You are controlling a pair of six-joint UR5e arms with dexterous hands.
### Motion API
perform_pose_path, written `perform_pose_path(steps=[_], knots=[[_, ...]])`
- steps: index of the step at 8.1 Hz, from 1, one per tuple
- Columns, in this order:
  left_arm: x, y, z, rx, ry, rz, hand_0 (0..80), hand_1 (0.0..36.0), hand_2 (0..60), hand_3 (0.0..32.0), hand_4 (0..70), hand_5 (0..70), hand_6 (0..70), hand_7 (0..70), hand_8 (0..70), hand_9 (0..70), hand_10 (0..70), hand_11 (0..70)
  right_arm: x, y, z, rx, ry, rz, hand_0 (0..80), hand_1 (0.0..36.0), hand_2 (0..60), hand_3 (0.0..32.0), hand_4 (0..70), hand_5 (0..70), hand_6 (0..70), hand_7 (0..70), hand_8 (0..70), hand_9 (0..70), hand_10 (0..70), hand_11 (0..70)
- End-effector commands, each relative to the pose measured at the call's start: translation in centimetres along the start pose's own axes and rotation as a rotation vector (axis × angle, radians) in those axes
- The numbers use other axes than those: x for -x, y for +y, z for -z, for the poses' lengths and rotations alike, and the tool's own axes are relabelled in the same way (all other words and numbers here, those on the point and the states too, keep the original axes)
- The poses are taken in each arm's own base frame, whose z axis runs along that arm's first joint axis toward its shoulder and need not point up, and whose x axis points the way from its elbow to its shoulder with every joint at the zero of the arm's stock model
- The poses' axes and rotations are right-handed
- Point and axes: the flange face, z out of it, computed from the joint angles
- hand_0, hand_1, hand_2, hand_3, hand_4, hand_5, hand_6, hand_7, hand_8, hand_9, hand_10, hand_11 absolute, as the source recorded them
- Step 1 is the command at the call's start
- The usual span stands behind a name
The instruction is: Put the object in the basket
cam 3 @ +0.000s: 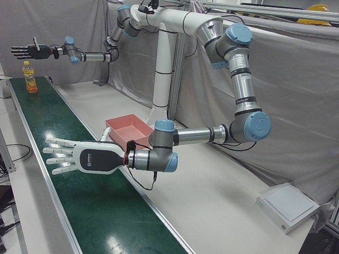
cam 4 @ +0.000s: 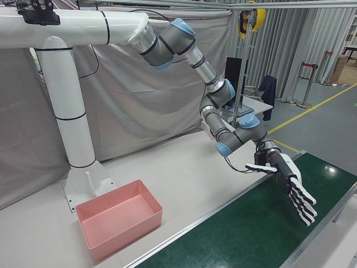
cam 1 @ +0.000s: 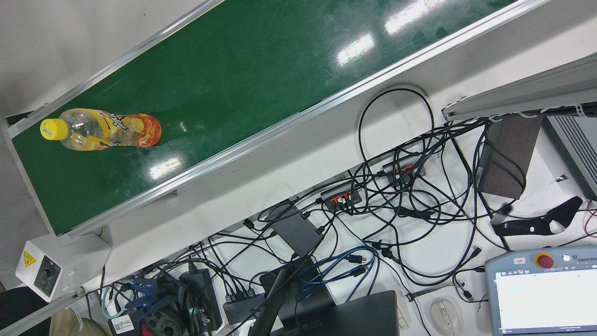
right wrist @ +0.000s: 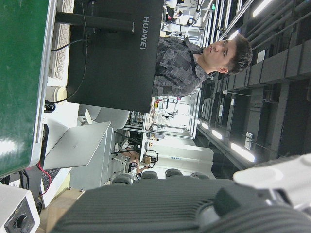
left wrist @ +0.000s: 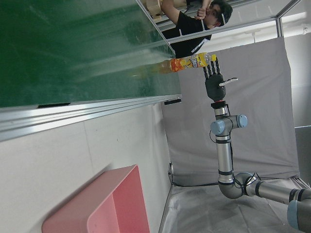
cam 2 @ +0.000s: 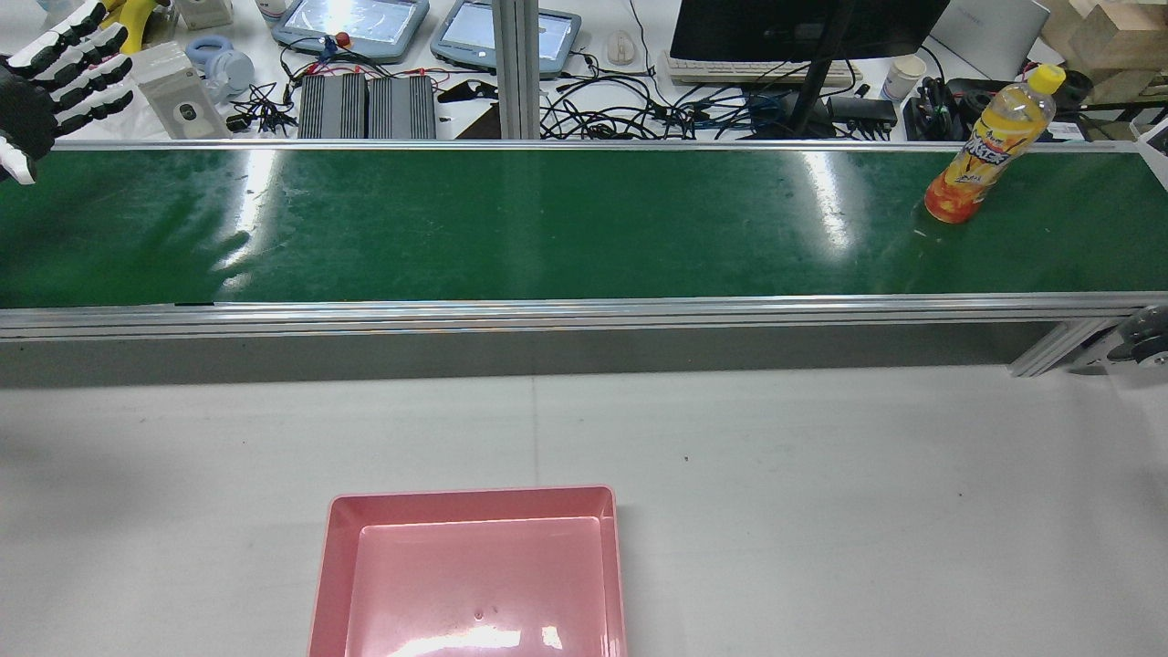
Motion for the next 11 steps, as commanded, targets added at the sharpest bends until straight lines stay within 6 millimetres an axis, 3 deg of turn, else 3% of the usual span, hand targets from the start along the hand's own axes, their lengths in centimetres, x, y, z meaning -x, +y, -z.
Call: perform_pose_path(steps=[1,4,7,11], knots=[[-0.20,0.38,-0.07,0.006,0.003,-0.001,56.8,4.2,0.0,3.4,3.2,0.0,0.0,0.0,0.0,0.0,0.9,3.2,0.00,-0.03,0.03,-0.001,0.000,-0.001,0.0,0.0,0.0,0.0,0.0,0.0,0.0,0.0,0.0,0.0,0.0,0.0],[-0.12,0.43,-0.10,0.000,0.000,0.000,60.4,5.9,0.0,1.2,3.4,0.0,0.0,0.0,0.0,0.0,0.0,2.1,0.00,-0.03,0.03,-0.001,0.000,-0.001,0.0,0.0,0.0,0.0,0.0,0.0,0.0,0.0,0.0,0.0,0.0,0.0],[0.11,0.34,-0.05,-0.017,-0.008,0.005,62.0,6.5,0.0,0.4,4.1,0.0,0.0,0.0,0.0,0.0,0.6,3.0,0.00,0.04,-0.04,0.001,0.000,-0.001,0.0,0.0,0.0,0.0,0.0,0.0,0.0,0.0,0.0,0.0,0.0,0.0],[0.17,0.05,0.27,-0.048,-0.012,0.009,70.0,8.3,0.0,0.6,4.0,0.5,0.0,0.0,0.0,0.0,0.6,3.3,0.00,0.04,-0.04,0.001,0.000,-0.001,0.0,0.0,0.0,0.0,0.0,0.0,0.0,0.0,0.0,0.0,0.0,0.0]])
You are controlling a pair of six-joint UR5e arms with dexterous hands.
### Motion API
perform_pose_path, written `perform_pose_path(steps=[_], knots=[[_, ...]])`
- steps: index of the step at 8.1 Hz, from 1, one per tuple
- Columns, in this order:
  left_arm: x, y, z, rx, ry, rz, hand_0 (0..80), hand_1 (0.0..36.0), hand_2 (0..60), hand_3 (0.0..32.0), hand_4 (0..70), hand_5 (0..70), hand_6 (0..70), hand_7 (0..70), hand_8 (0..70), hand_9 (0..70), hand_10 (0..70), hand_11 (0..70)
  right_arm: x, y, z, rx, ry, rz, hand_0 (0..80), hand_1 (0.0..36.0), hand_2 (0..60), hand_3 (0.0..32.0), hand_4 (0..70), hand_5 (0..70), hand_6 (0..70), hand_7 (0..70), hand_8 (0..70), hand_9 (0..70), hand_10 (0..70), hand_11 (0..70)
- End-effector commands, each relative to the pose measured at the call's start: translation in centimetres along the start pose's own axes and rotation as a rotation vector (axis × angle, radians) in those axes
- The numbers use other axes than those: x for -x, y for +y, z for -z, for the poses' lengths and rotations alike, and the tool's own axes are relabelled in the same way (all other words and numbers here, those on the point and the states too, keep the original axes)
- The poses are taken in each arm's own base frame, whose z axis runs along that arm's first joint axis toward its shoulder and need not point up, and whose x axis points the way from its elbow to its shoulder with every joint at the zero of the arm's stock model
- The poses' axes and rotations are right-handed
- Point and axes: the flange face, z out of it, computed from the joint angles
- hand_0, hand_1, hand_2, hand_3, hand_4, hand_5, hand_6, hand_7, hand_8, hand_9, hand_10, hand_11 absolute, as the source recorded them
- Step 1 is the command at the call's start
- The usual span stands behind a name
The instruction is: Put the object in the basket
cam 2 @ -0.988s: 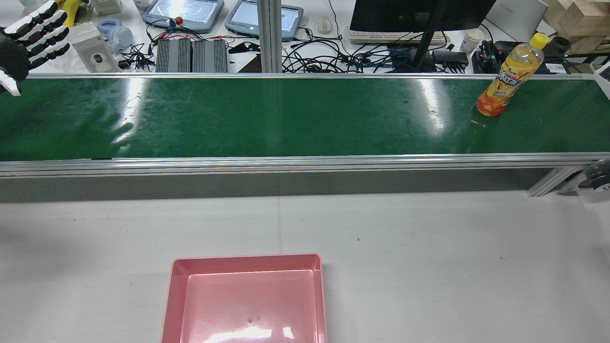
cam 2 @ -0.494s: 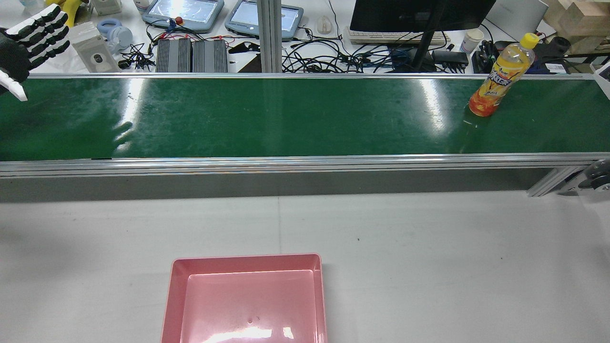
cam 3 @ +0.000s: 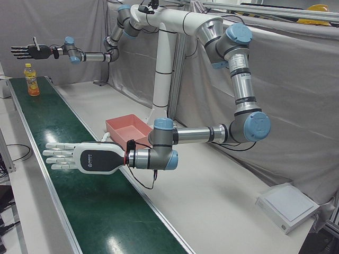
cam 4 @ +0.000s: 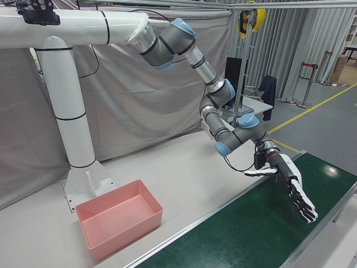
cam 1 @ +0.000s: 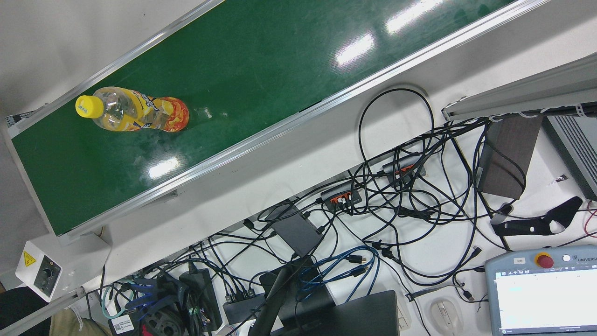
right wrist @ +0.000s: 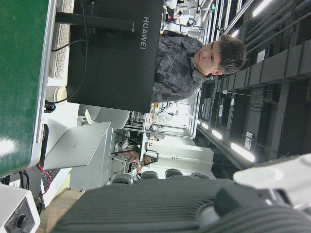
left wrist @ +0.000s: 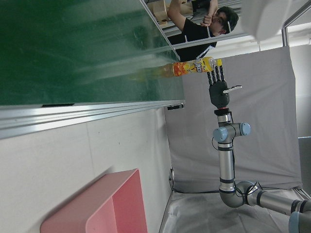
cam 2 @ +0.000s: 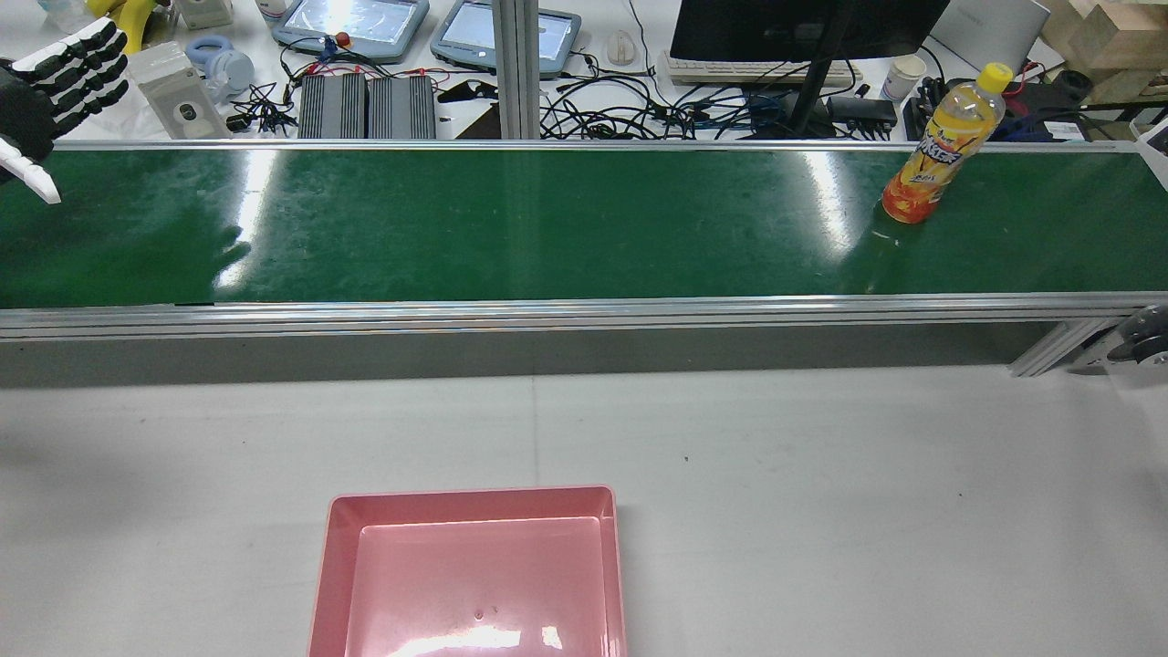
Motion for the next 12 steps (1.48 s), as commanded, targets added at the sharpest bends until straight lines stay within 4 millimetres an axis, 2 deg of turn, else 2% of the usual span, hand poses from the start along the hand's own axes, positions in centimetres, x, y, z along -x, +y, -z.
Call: perform_pose_path(steps=[1,3,4,7,12], knots=[[0.0,0.0,0.0,-0.005,-0.001,0.001,68.5,8.0,0.0,0.4,4.0,0.2,0.0,0.0,0.0,0.0,0.8,3.5,0.0,0.0,0.0,0.001,0.000,0.000,0.0,0.0,0.0,0.0,0.0,0.0,0.0,0.0,0.0,0.0,0.0,0.0],[1.6,0.5,-0.5,0.006,-0.022,0.012,55.8,3.2,0.0,1.8,3.3,0.0,0.0,0.0,0.0,0.0,0.5,2.5,0.0,0.0,0.0,0.001,0.000,0.000,0.0,0.0,0.0,0.0,0.0,0.0,0.0,0.0,0.0,0.0,0.0,0.0],[1.8,0.6,-0.7,0.008,-0.015,0.011,53.0,1.6,0.0,2.0,3.0,0.0,0.0,0.0,0.0,0.0,0.2,1.8,0.0,0.0,0.0,-0.001,0.000,0.000,0.0,0.0,0.0,0.0,0.0,0.0,0.0,0.0,0.0,0.0,0.0,0.0],[2.0,1.0,-1.2,0.014,-0.014,0.013,56.6,3.7,0.0,1.8,2.9,0.0,0.0,0.0,0.0,0.0,0.9,3.0,0.0,0.0,0.0,-0.001,0.000,0.000,0.0,0.0,0.0,0.0,0.0,0.0,0.0,0.0,0.0,0.0,0.0,0.0],[1.9,1.6,-1.5,0.027,-0.011,0.015,55.0,2.8,0.0,1.2,3.4,0.0,0.0,0.0,0.0,0.0,0.8,2.9,0.0,0.0,0.0,0.001,0.000,0.002,0.0,0.0,0.0,0.0,0.0,0.0,0.0,0.0,0.0,0.0,0.0,0.0]])
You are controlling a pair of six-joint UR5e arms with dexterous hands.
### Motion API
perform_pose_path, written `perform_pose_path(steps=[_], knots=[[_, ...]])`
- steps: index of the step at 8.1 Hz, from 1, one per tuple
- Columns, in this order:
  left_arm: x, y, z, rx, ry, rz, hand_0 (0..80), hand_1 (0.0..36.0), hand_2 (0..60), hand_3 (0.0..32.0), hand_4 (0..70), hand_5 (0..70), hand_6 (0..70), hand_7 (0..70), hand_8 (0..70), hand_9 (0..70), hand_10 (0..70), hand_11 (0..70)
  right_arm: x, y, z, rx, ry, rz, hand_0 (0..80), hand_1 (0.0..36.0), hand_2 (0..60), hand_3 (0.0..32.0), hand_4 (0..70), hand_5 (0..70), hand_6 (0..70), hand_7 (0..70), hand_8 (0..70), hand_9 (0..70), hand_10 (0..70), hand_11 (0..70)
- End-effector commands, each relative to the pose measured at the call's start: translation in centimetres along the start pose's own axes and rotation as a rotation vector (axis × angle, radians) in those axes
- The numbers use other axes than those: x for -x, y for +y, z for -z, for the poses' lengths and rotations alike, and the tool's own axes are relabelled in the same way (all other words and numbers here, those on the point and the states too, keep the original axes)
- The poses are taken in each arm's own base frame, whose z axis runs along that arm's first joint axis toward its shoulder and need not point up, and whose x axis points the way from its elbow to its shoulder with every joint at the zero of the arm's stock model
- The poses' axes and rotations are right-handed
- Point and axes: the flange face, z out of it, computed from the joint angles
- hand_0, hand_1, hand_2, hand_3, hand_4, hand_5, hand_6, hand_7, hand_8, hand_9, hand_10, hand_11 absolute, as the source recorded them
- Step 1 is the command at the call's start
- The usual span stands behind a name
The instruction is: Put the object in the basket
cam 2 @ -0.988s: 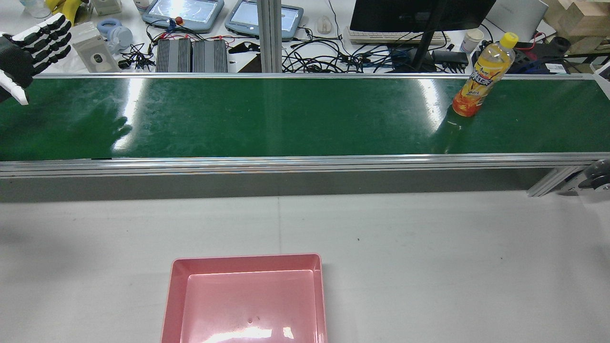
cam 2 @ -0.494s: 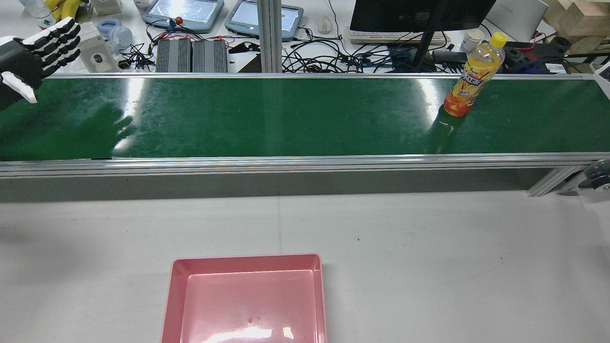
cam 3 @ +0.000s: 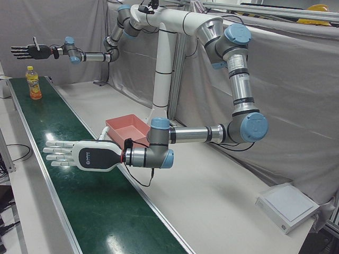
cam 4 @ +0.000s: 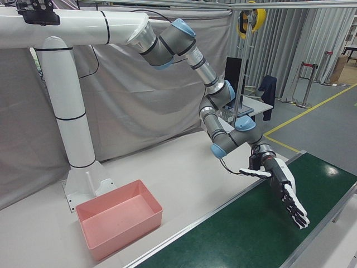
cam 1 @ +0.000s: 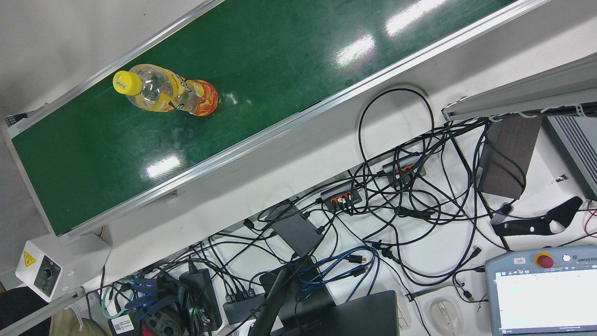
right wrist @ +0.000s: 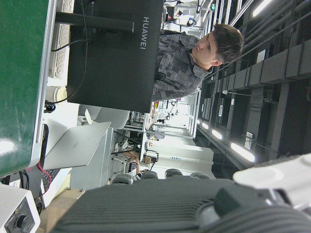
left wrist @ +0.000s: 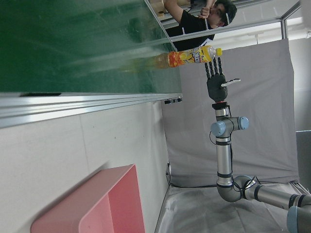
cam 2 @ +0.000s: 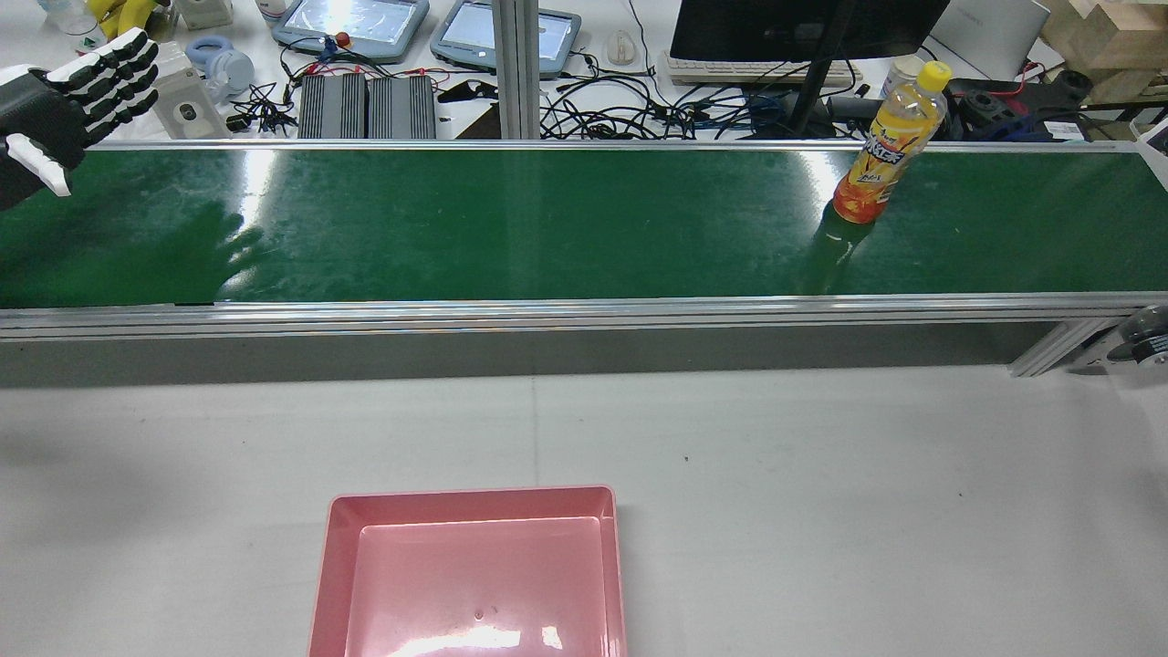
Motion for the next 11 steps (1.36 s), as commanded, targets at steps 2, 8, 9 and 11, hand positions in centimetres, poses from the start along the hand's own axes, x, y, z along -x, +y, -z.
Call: perform_pose_path(steps=[2,8,9,11], knots=[[0.0,0.2,-0.1,0.005,0.001,0.002,56.0,3.4,0.0,1.0,3.5,0.0,0.0,0.0,0.0,0.0,0.9,3.0,0.0,0.0,0.0,0.001,0.000,0.000,0.0,0.0,0.0,0.0,0.0,0.0,0.0,0.0,0.0,0.0,0.0,0.0],[9.8,1.4,-1.6,-0.007,0.084,0.356,57.7,4.9,0.0,0.6,4.4,0.0,0.0,0.0,0.0,0.0,0.0,0.0,0.1,0.2,0.0,0.004,-0.002,0.000,0.0,0.0,0.0,0.0,0.0,0.0,0.0,0.0,0.0,0.0,0.0,0.0],[9.8,1.1,-1.3,-0.023,0.088,0.335,60.2,5.9,0.0,0.8,4.9,0.0,0.0,0.0,0.0,0.0,0.0,0.0,0.1,0.2,0.0,0.004,-0.002,0.000,0.0,0.0,0.0,0.0,0.0,0.0,0.0,0.0,0.0,0.0,0.0,0.0],[6.2,1.9,-1.1,-0.069,0.120,0.247,64.2,7.0,0.0,2.0,5.5,0.0,0.0,0.0,0.0,0.0,0.0,0.0,0.1,0.3,0.0,0.005,-0.002,0.000,0.0,0.0,0.0,0.0,0.0,0.0,0.0,0.0,0.0,0.0,0.0,0.0]])
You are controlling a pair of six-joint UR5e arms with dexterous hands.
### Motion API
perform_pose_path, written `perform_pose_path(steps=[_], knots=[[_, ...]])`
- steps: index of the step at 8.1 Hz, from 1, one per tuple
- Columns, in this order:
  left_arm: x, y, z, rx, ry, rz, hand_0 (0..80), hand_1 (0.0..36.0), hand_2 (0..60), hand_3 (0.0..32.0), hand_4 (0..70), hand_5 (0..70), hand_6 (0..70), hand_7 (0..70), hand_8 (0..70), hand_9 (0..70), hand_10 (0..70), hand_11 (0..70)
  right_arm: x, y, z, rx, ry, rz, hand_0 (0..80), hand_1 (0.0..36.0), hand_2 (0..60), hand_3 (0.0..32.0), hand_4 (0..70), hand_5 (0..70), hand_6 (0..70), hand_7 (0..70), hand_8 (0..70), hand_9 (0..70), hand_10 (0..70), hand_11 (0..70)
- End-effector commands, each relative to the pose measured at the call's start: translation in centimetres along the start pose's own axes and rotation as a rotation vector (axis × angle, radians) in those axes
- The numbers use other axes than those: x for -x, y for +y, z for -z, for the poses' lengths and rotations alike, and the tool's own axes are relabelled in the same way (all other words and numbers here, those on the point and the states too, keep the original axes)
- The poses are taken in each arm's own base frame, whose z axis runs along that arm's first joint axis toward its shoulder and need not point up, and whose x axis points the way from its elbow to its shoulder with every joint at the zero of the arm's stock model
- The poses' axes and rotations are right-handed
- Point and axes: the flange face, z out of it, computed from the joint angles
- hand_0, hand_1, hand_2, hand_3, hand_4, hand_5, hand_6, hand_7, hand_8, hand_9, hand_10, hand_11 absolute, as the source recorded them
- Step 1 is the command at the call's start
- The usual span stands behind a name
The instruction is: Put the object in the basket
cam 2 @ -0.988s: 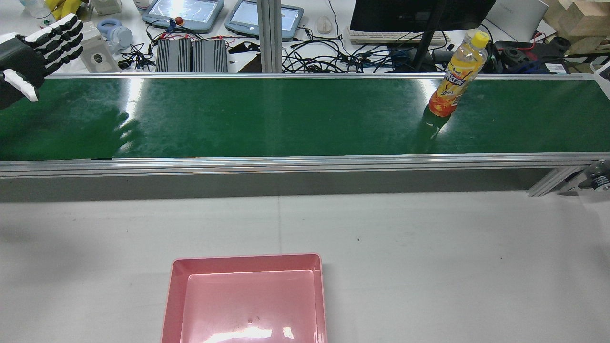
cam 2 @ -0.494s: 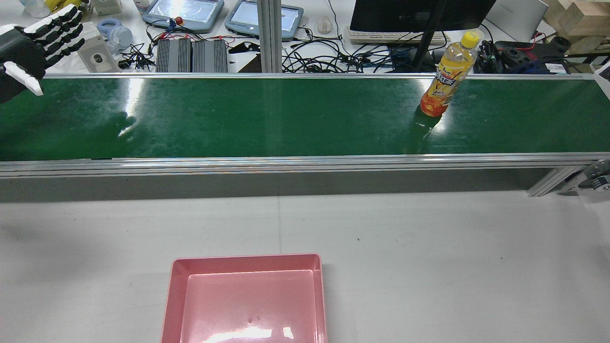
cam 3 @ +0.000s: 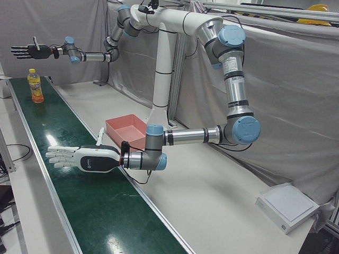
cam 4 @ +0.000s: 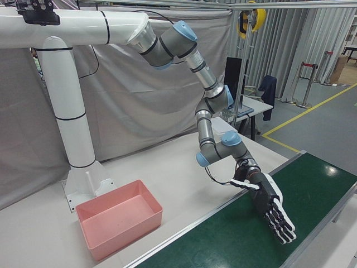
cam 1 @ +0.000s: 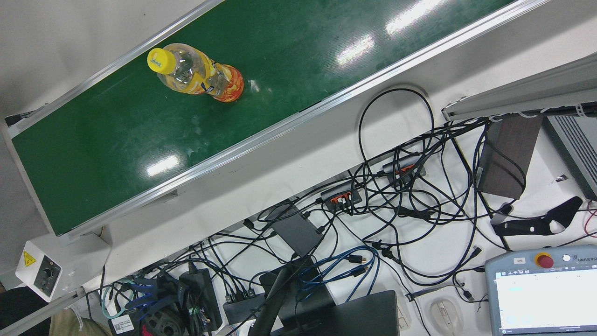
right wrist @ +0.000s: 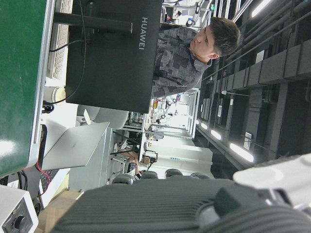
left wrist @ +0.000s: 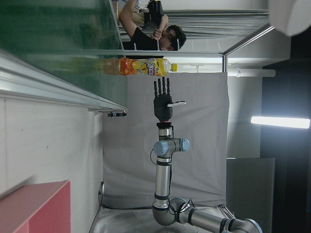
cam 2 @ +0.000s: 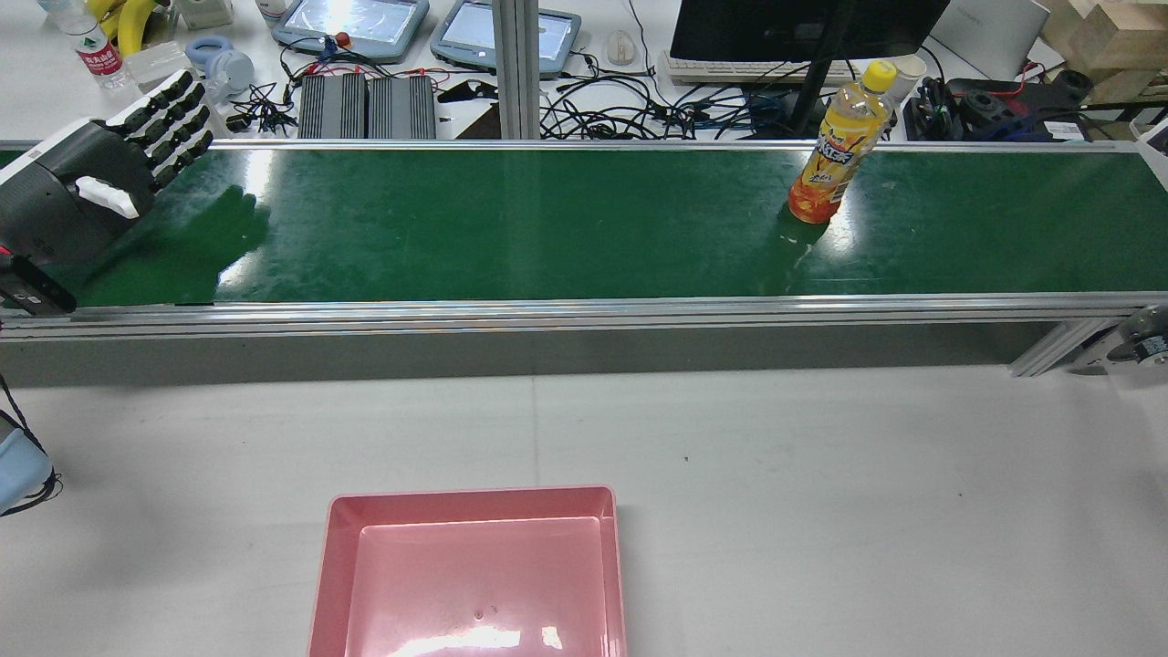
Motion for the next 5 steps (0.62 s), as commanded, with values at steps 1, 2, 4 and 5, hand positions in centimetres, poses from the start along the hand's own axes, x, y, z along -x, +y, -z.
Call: perform_pose_path(steps=[1,2,4,5], knots=[[-4.6,4.0,0.0,-0.009,0.076,-0.098,62.1,6.5,0.0,1.8,5.4,0.0,0.0,0.0,0.0,0.0,0.0,0.0,0.0,0.1,-0.1,0.002,0.000,0.000,0.0,0.0,0.0,0.0,0.0,0.0,0.0,0.0,0.0,0.0,0.0,0.0],[-6.2,5.2,0.3,-0.006,0.091,-0.112,61.1,6.1,0.0,1.6,5.5,0.0,0.0,0.0,0.0,0.0,0.0,0.0,0.0,0.0,0.0,0.000,0.000,0.000,0.0,0.0,0.0,0.0,0.0,0.0,0.0,0.0,0.0,0.0,0.0,0.0],[-6.0,5.1,0.7,-0.055,0.077,-0.193,60.0,5.6,0.0,1.6,5.7,0.0,0.0,0.0,0.0,0.0,0.0,0.0,0.0,-0.1,0.0,-0.001,0.000,0.000,0.0,0.0,0.0,0.0,0.0,0.0,0.0,0.0,0.0,0.0,0.0,0.0],[-5.9,5.1,0.6,-0.055,0.075,-0.201,58.7,5.2,0.0,1.2,5.8,0.0,0.0,0.0,0.0,0.0,0.0,0.0,0.0,0.0,0.0,0.000,0.000,0.000,0.0,0.0,0.0,0.0,0.0,0.0,0.0,0.0,0.0,0.0,0.0,0.0]])
